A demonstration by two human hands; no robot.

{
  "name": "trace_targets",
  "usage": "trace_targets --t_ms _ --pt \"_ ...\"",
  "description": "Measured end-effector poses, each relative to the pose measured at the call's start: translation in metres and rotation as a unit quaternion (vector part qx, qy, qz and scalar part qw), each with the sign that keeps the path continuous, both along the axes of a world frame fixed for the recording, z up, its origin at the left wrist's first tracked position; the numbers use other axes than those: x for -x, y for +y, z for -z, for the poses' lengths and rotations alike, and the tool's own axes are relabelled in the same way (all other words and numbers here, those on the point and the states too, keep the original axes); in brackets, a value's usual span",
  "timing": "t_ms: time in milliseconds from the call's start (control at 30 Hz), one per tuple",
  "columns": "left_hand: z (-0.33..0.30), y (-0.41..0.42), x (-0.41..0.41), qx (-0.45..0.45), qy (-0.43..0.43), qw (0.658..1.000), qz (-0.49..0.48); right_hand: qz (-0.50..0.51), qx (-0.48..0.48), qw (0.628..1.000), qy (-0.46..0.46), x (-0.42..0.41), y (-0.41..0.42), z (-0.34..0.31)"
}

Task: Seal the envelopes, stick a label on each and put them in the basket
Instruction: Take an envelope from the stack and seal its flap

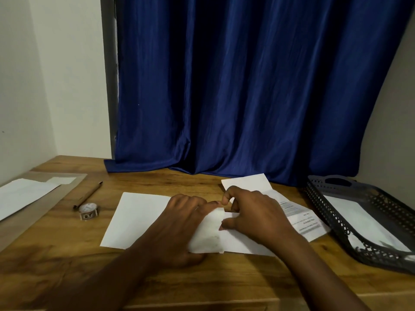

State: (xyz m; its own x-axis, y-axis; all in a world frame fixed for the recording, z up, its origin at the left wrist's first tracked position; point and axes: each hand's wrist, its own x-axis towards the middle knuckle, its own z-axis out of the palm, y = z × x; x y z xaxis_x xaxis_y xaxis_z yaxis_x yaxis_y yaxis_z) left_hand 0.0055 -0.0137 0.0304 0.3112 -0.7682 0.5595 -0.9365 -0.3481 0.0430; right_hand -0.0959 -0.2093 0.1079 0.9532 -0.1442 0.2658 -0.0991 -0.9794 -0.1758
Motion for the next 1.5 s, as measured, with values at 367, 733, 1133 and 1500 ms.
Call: trace_targets --t_ms 367,733,1133,1500 --pt "-0.004 -0.001 -0.003 0.028 0.011 0.999 -0.026 0.112 -0.37 0.906 -0.174 0.072 -0.049 0.024" --pt "-0.002 -0.002 0.001 0.039 -0.028 0.999 -0.009 0.027 -0.474 0.877 -0.065 0.043 -0.009 0.045" --pt "0.005 -0.003 -0.004 0.07 -0.066 0.995 0.014 -0.008 -0.414 0.909 -0.05 -0.007 0.02 0.076" --pt "0.004 -0.002 -0.002 -0.002 0.064 0.998 -0.017 0.005 -0.5 0.862 -0.086 -0.01 0.003 0.086"
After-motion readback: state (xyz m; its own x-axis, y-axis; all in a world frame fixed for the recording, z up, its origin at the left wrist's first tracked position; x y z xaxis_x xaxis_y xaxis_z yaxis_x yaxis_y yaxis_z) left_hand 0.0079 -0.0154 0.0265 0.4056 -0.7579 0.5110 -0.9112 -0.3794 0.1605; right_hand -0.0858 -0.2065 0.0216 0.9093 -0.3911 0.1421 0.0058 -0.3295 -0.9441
